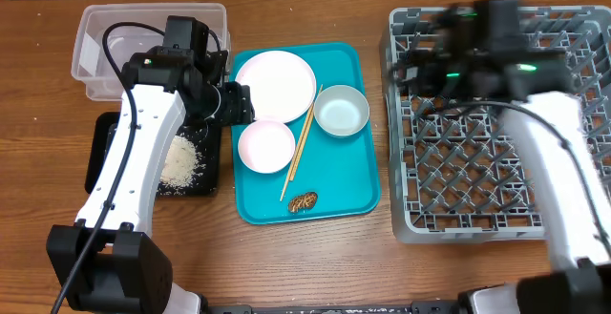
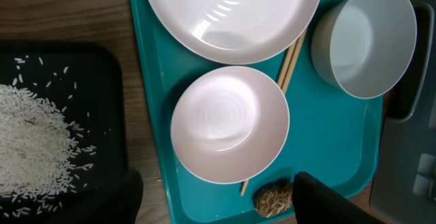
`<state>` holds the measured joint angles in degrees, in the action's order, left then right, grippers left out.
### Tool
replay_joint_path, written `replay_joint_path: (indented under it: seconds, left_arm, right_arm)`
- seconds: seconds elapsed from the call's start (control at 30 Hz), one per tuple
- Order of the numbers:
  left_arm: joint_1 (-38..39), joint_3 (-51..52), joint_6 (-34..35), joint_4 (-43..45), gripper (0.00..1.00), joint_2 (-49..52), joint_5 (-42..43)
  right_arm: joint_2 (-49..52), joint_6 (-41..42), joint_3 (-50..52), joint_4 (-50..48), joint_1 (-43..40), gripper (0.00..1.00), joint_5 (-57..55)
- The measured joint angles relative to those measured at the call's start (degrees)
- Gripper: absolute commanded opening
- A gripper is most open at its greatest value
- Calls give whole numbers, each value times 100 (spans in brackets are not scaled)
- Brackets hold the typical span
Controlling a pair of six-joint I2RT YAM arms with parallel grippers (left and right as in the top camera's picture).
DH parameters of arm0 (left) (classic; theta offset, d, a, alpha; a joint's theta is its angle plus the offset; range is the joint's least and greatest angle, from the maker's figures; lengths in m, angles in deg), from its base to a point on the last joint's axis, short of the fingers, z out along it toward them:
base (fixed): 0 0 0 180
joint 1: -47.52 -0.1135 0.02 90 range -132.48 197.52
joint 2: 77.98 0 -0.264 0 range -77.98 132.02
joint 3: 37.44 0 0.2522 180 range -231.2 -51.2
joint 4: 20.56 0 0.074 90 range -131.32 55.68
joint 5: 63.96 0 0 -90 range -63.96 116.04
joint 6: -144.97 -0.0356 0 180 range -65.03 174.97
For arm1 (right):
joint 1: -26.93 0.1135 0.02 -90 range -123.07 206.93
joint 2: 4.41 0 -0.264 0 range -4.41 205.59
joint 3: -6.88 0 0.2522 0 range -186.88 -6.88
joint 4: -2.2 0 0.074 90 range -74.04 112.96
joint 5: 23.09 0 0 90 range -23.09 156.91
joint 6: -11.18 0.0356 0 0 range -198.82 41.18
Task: Sort waste into correct bins and load items into the dishwasher
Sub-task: 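Reach the right gripper to the grey bowl and grasp its rim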
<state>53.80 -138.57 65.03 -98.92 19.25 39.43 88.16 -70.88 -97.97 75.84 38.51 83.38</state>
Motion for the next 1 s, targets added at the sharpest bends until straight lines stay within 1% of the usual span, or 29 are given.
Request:
replay_joint_path:
  seconds: [0.1,0.23,0.47,0.77,0.93,1.0]
  left_arm:
    - [0,0,0,0,73,0,-4]
    - [0,0,0,-15,73,0,-15]
    - [0,0,0,-13,73,0,-17]
    - [0,0,0,-13,73,0,-17]
    - [0,0,0,-15,73,0,-17]
    - [0,0,0,-15,73,0,-17]
  right_arm:
    - [439,87,0,-186,459,84,-289]
    - [1139,208,0,-518,796,84,-562]
    - [1886,457,0,-719,883,83,-997]
    - [2509,553,0,-686,1078,81,-1097]
    - [2756,573,2,-667,1185,63,-1110]
    - [2785,573,0,-636,1182,58,-1119]
